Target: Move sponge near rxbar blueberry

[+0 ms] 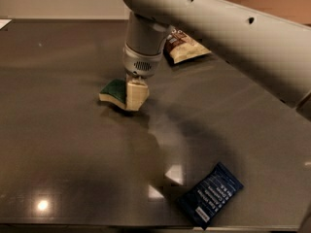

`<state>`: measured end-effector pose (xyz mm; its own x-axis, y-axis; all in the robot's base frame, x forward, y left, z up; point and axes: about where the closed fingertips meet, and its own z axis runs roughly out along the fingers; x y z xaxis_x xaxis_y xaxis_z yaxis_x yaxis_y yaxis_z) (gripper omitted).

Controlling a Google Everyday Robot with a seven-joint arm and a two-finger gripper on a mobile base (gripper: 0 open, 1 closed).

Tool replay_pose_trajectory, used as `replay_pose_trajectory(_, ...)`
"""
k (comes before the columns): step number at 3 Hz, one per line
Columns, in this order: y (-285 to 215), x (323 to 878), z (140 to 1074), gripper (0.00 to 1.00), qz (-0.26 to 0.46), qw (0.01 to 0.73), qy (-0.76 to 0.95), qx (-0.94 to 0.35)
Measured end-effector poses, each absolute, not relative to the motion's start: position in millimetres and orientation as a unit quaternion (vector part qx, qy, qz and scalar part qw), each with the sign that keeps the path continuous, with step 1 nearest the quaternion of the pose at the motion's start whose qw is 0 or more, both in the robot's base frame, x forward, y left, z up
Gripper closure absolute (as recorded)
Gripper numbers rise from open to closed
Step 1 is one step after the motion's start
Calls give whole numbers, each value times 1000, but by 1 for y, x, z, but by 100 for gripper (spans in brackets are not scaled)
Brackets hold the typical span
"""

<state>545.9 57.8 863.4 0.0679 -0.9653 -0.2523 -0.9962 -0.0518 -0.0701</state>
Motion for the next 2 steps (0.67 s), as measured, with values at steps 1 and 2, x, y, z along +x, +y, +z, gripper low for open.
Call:
replay_pose_trajectory(1,24,524,876,100,68,110,682,-720)
replay_pose_trajectory(2,-11,491,880,100,74,104,681,-721)
